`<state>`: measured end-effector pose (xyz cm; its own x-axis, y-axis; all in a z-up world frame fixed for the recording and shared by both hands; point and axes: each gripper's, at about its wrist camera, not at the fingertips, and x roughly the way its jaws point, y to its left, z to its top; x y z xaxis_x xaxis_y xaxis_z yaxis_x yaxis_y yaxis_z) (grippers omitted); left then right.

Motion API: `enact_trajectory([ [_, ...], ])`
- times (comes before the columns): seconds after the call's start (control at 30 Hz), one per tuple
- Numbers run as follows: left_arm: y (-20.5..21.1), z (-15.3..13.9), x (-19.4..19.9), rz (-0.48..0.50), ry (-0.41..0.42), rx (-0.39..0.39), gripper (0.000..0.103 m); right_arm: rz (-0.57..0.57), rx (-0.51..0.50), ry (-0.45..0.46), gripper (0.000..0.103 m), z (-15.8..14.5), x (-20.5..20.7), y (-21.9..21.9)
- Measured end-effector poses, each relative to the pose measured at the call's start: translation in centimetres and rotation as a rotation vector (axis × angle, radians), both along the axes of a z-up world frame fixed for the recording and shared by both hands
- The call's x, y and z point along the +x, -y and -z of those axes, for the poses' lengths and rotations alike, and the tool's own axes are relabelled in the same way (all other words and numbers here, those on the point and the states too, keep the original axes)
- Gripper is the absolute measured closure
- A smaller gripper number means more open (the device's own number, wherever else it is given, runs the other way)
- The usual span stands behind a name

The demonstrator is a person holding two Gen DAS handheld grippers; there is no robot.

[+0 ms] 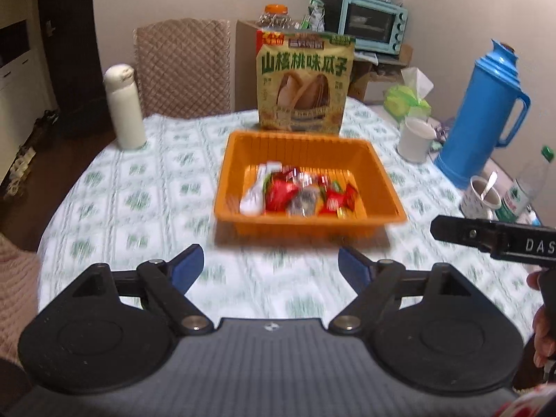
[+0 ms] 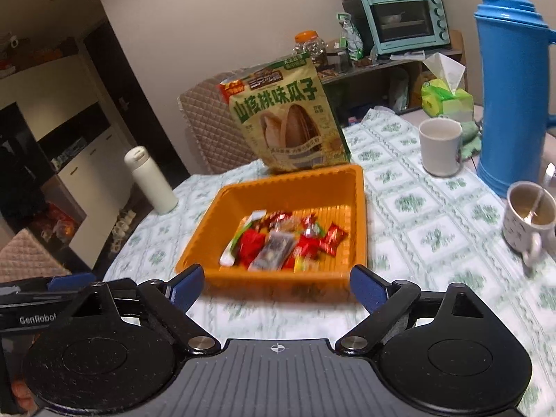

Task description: Organize snacks

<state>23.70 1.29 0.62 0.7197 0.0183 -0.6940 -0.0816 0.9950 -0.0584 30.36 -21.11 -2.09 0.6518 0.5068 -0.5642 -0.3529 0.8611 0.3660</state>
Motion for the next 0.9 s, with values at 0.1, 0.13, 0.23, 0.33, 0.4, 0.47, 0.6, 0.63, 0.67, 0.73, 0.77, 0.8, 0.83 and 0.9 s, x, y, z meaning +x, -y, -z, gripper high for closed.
enact_trajectory([
  [0.1,0.9,0.3,-2.9,-0.018,-0.019,0.008,0.020,-0.016,-0.034,-0.008,0.011,0.0,-2.6,0.3],
  [0.13,1.1,0.4,-3.7,-0.022,-0.026,0.007,0.020,-0.023,-0.044,-0.008,0.011,0.0,-3.6,0.4],
  [0.23,1.7,0.7,-6.3,-0.040,-0.042,-0.009,0.020,-0.051,-0.065,-0.016,0.011,0.3,-6.1,0.6],
  [0.33,2.3,0.9,-8.6,-0.056,-0.050,-0.008,0.020,-0.078,-0.083,-0.038,0.011,0.6,-8.2,0.7],
  [0.4,2.5,1.0,-9.9,-0.066,-0.056,-0.011,0.020,-0.090,-0.092,-0.052,0.011,0.8,-9.6,0.9],
  [0.47,2.8,1.1,-11.1,-0.075,-0.062,-0.012,0.020,-0.101,-0.097,-0.061,0.011,1.0,-10.8,1.0],
  [0.6,3.4,1.3,-13.0,-0.091,-0.072,-0.005,0.020,-0.117,-0.109,-0.075,0.011,1.3,-12.8,1.4],
  [0.63,3.6,1.3,-13.5,-0.092,-0.074,-0.007,0.020,-0.122,-0.110,-0.080,0.011,1.4,-13.2,1.5],
  [0.67,3.7,1.3,-13.9,-0.093,-0.075,-0.008,0.020,-0.126,-0.112,-0.084,0.011,1.4,-13.6,1.6],
  [0.73,3.9,1.4,-14.7,-0.094,-0.075,-0.008,0.020,-0.137,-0.114,-0.091,0.011,1.5,-14.4,1.7],
  [0.77,4.1,1.4,-15.1,-0.094,-0.076,-0.008,0.020,-0.142,-0.116,-0.093,0.011,1.6,-14.7,1.8],
  [0.8,4.2,1.4,-15.4,-0.095,-0.078,-0.008,0.020,-0.147,-0.119,-0.096,0.011,1.6,-15.1,1.8],
  [0.83,4.3,1.5,-15.6,-0.093,-0.080,-0.007,0.020,-0.152,-0.124,-0.099,0.011,1.7,-15.4,1.8],
  [0.9,4.5,1.6,-16.0,-0.092,-0.085,-0.005,0.020,-0.164,-0.133,-0.104,0.011,2.0,-16.0,1.8],
])
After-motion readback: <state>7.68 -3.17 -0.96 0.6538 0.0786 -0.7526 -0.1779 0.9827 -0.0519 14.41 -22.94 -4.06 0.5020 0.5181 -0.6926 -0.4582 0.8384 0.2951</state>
